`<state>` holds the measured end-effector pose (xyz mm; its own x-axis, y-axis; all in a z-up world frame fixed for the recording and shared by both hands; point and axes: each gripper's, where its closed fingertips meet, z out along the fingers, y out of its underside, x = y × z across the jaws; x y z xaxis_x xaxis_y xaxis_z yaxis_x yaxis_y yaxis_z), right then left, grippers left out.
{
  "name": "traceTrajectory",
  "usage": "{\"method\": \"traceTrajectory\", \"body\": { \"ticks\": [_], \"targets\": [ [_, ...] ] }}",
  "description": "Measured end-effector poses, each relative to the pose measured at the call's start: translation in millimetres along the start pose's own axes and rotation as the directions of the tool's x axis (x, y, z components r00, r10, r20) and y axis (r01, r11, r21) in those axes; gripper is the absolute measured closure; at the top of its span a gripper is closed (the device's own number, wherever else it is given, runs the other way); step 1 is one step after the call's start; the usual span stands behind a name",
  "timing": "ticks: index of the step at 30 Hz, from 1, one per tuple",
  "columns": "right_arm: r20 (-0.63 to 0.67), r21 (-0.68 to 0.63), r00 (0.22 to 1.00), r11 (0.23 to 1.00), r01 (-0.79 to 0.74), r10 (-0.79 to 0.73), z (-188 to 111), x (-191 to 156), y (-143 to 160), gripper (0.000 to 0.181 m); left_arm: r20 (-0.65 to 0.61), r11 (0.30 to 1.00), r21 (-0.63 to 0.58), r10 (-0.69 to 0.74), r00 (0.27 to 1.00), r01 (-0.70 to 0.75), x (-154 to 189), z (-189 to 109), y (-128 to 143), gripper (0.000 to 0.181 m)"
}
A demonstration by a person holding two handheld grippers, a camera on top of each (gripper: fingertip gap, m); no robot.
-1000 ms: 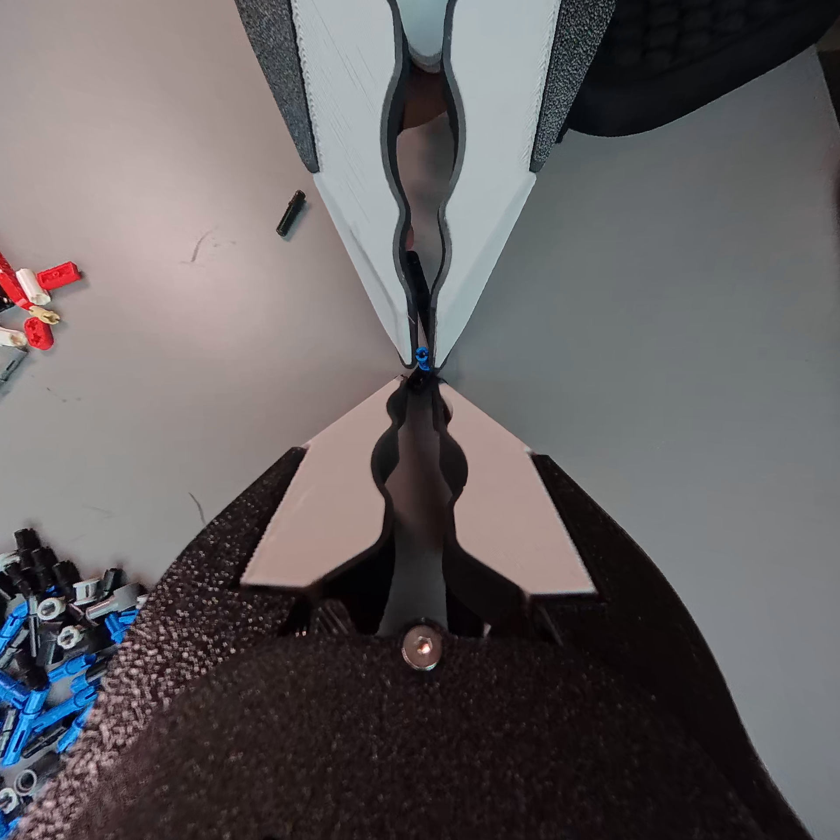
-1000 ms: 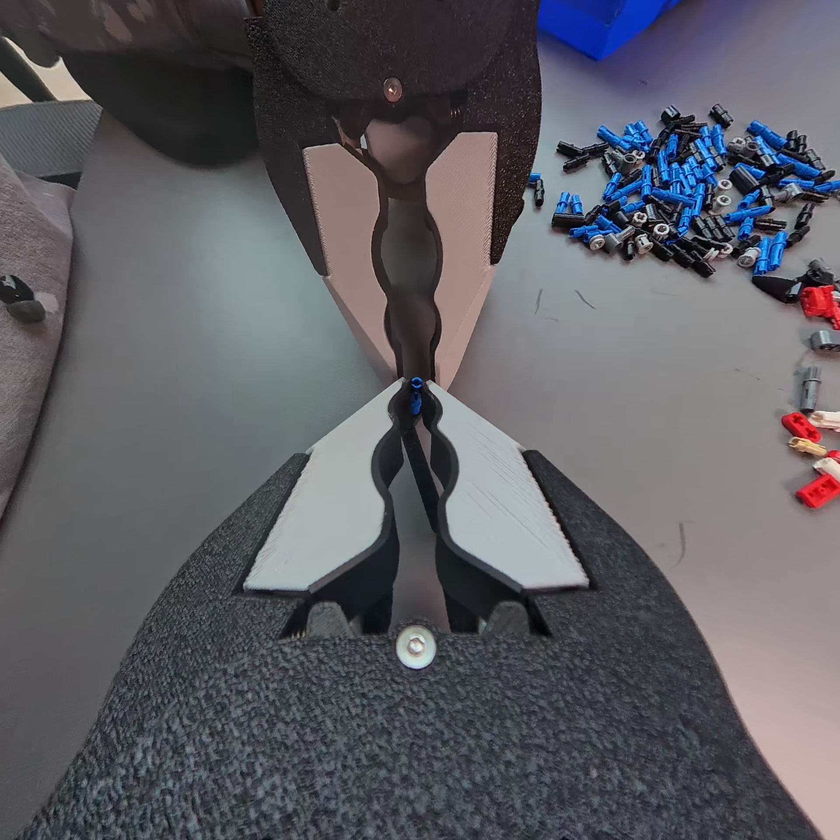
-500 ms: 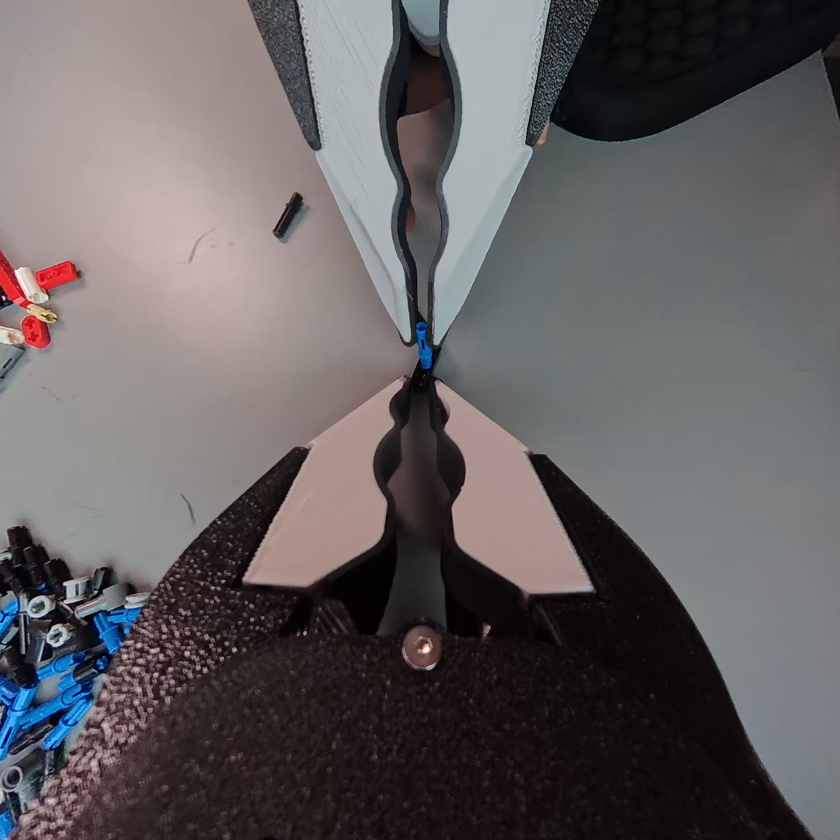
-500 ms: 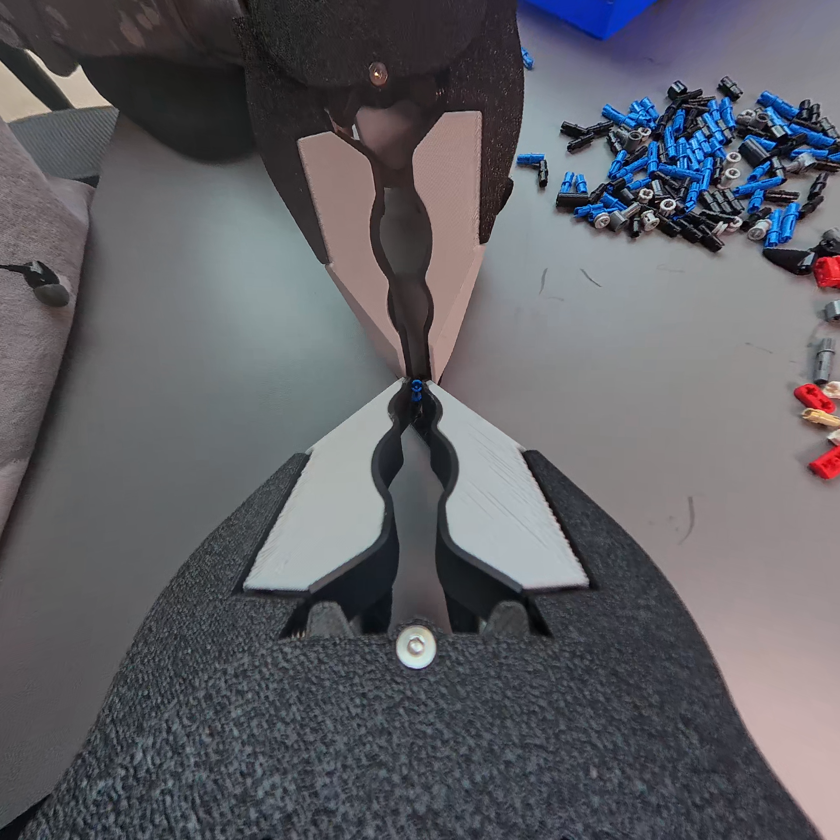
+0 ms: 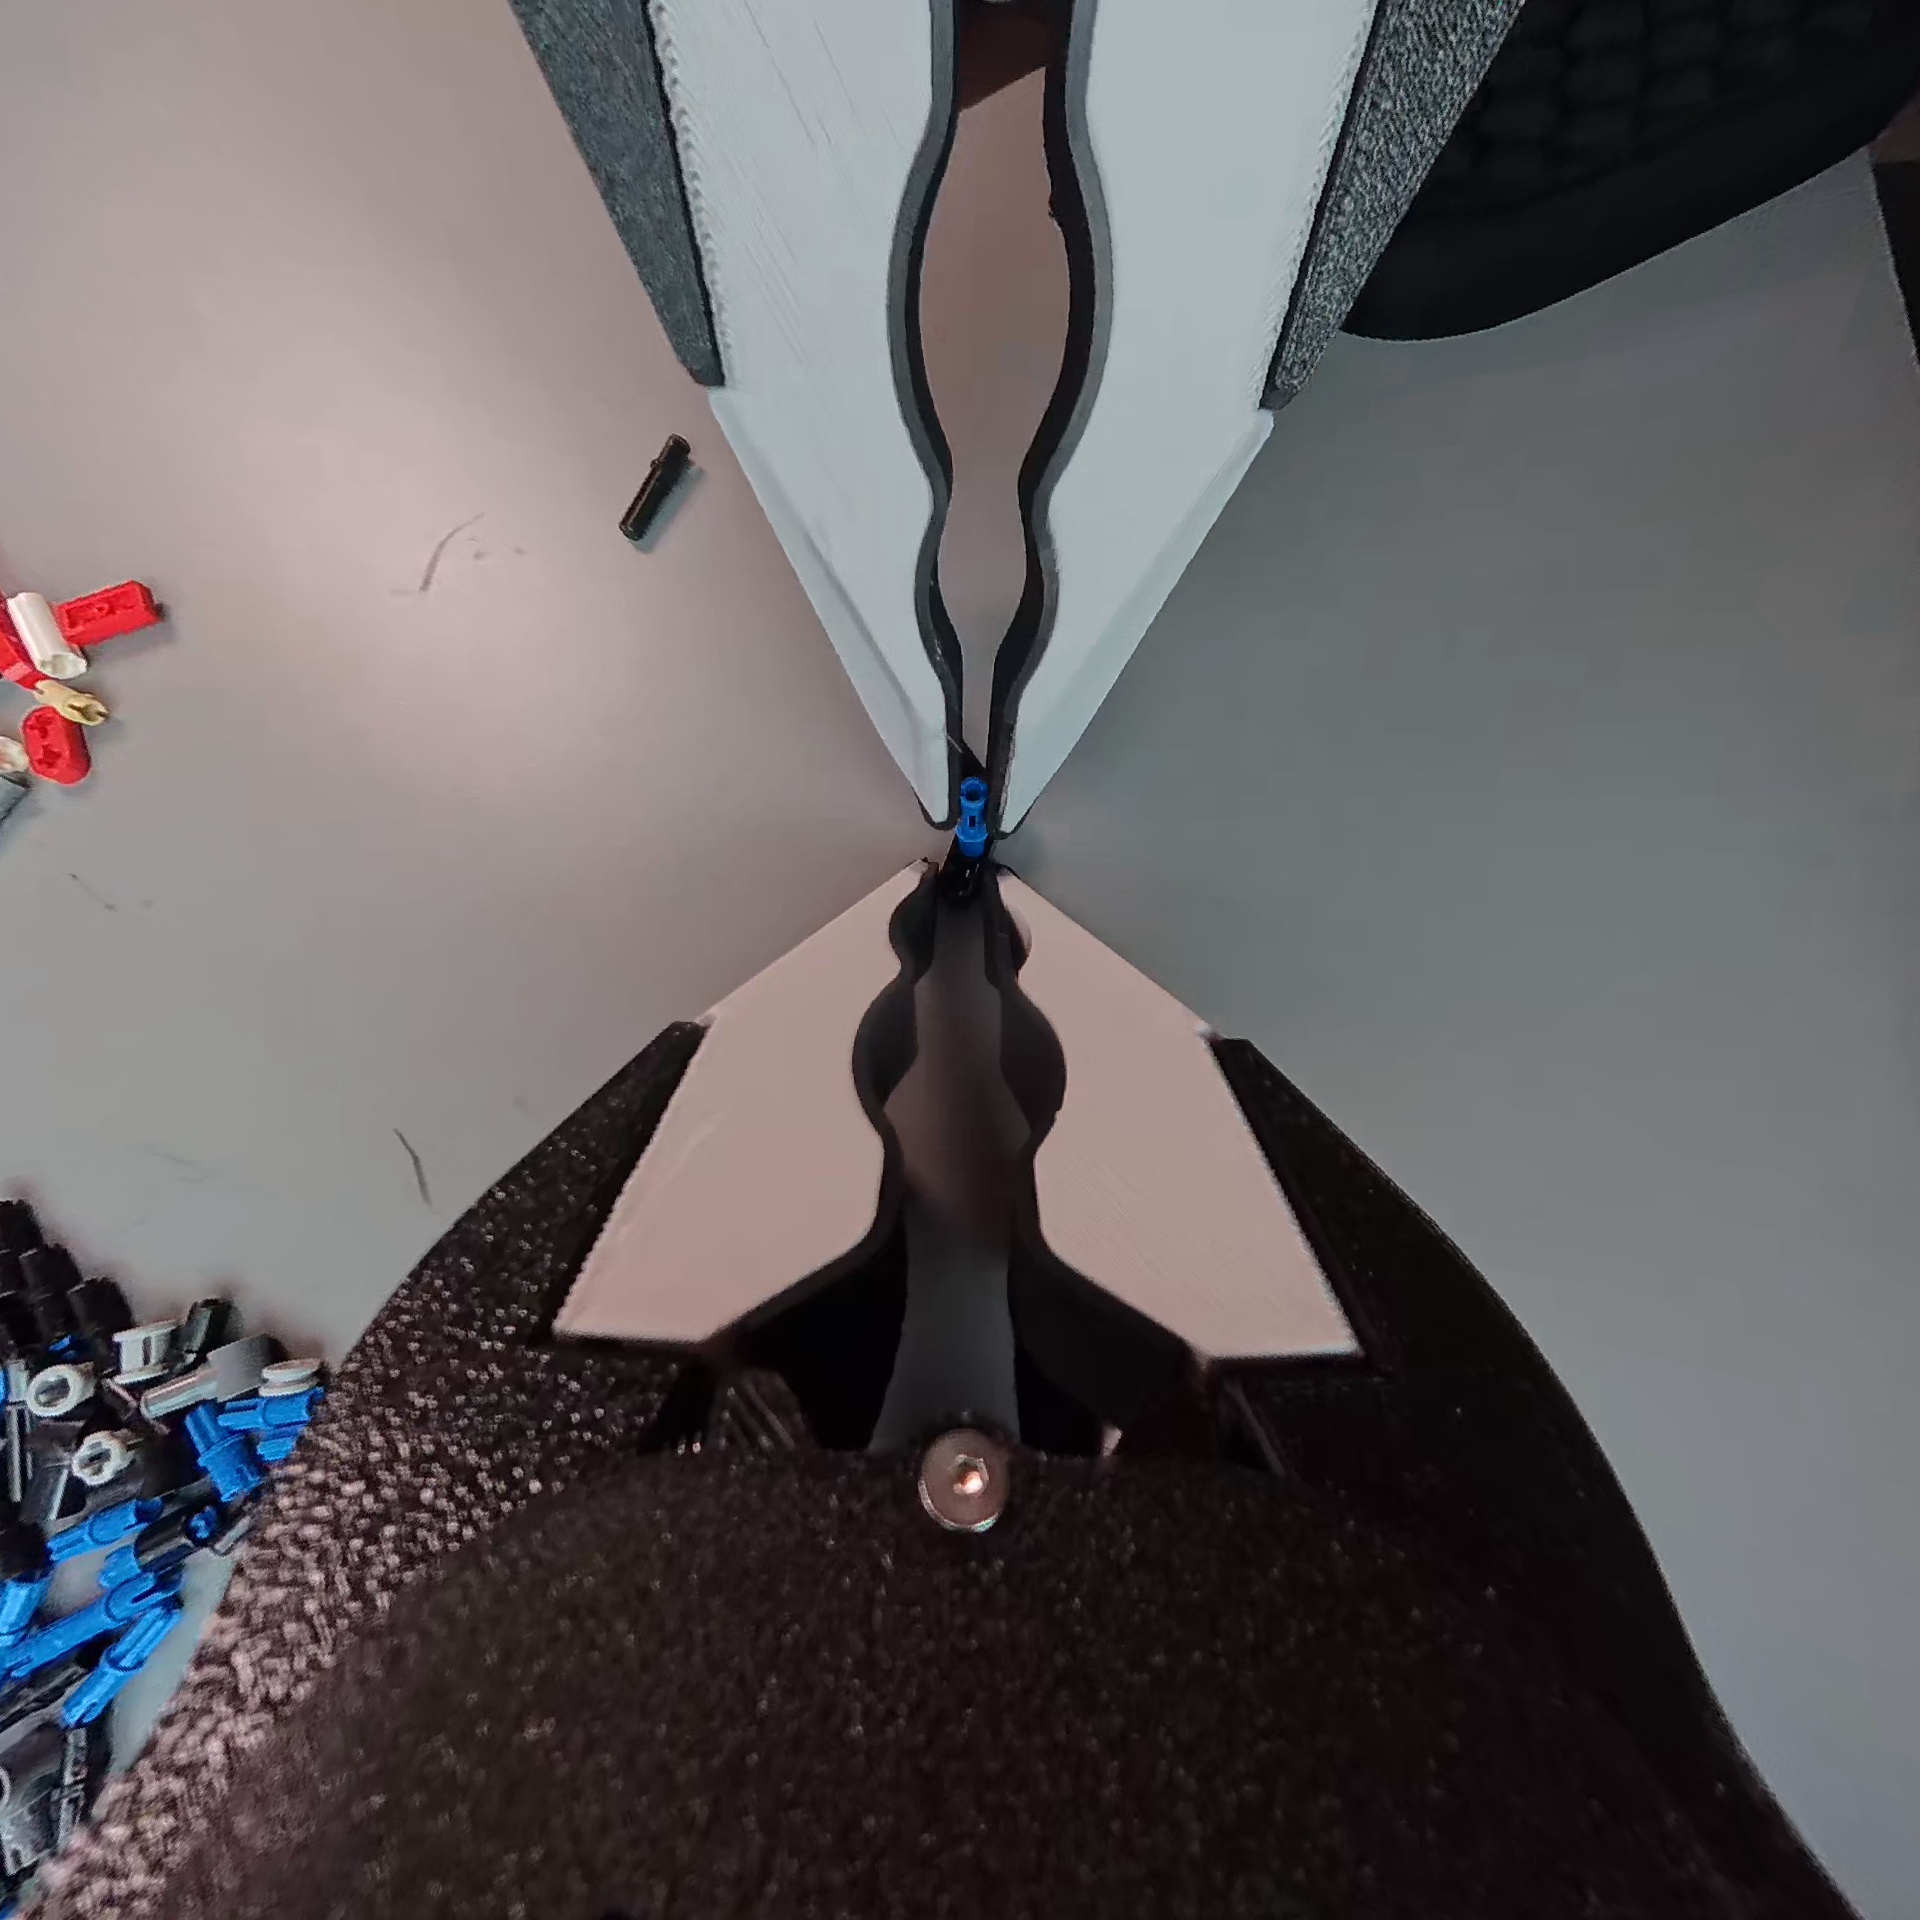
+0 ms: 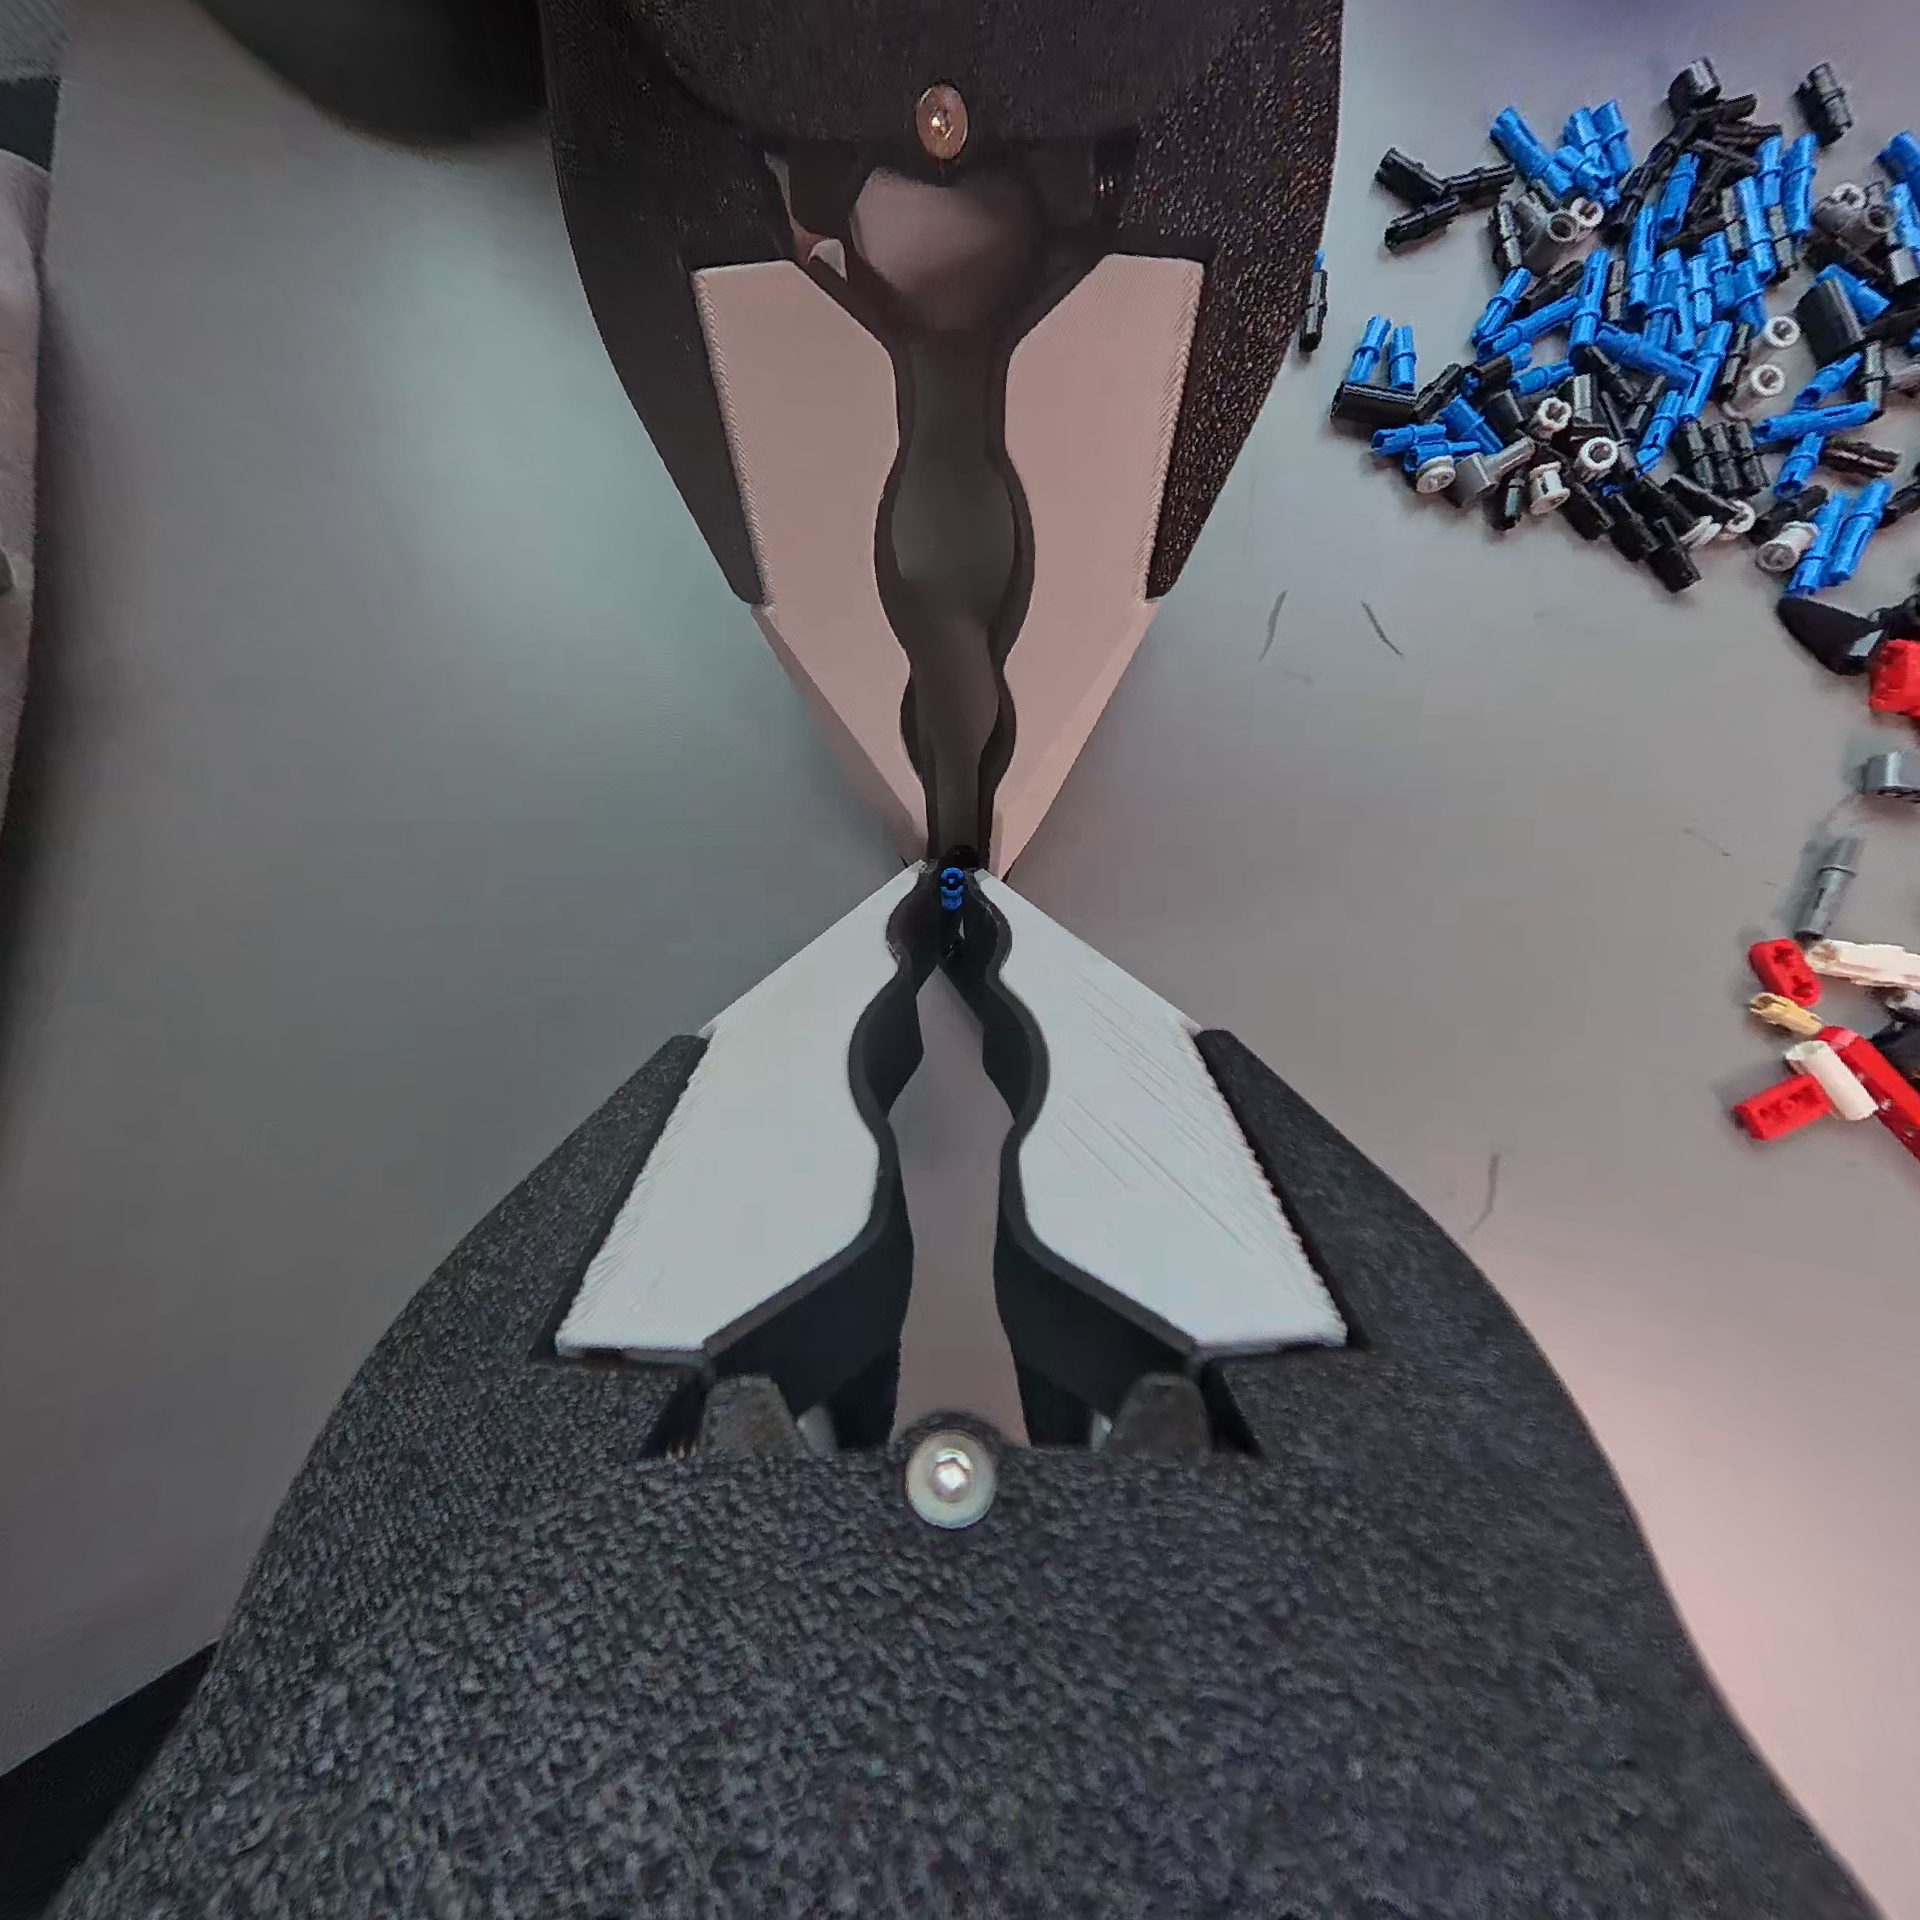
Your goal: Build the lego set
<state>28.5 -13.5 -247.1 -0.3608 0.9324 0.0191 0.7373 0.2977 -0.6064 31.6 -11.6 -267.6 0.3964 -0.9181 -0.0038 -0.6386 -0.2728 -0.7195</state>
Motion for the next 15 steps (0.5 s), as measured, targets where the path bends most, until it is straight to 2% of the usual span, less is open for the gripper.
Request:
{"method": "traceTrajectory", "body": {
  "ticks": [5, 11, 15],
  "targets": [
    [0.008, -0.067, 0.999, 0.997, 0.041, -0.04, 5.1, -1.5, -2.5, 0.178, 0.009, 1.0, -0.001, -0.007, 1.0, 0.007, 0.5, 0.1, 0.1, 0.175],
    [0.003, 0.013, 1.0, 1.0, -0.025, 0.025, 0.0, -1.5, 0.4, 0.178, 0.013, 1.0, -0.001, -0.009, 1.0, 0.009, 1.0, 0.3, -0.1, 0.175],
    [-0.019, 0.049, 0.997, 0.996, -0.073, 0.074, -0.3, -0.9, 0.4, 0.177, 0.021, 0.997, -0.001, -0.071, 0.997, 0.071, 0.9, 0.4, -0.1, 0.175]
  ]
}}
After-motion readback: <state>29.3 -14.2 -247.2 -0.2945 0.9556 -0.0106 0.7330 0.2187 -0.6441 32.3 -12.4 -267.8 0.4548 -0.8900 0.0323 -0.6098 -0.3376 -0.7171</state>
